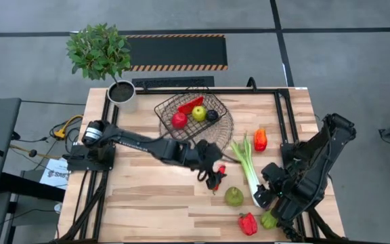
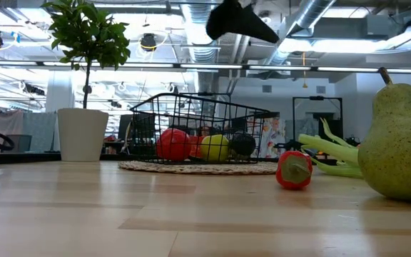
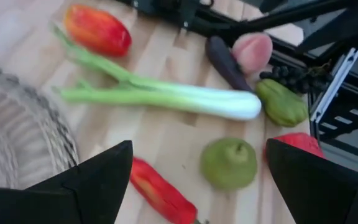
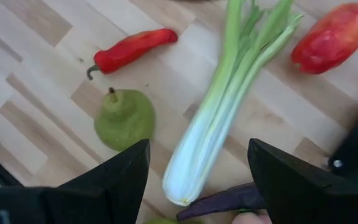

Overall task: Build produce basket
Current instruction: Put the red chili pepper into the wire basket

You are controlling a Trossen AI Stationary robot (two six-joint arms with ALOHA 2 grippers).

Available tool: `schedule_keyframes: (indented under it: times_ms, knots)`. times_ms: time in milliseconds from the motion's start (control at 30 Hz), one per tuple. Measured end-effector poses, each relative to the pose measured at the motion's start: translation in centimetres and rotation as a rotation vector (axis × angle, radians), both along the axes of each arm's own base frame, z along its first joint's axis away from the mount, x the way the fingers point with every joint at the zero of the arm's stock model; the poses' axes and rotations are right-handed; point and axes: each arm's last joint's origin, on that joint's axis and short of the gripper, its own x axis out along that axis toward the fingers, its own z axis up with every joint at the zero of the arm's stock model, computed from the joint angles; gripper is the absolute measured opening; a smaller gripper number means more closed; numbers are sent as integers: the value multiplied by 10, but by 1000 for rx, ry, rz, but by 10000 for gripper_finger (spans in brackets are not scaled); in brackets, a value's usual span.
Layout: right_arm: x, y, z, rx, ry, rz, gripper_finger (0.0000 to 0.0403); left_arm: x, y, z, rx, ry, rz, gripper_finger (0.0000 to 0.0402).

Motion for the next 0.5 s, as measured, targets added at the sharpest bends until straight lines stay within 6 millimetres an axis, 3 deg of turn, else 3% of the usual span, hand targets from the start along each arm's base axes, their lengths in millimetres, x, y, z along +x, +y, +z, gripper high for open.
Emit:
schedule_keyframes:
  times_ms: [333, 500]
  knots:
    - [15, 9, -6, 18, -19, 117, 291, -20, -63, -1, -66, -6, 63, 350]
    - [27, -2, 2, -20, -44, 250, 291, -29, -84, -1, -104, -21, 95, 350]
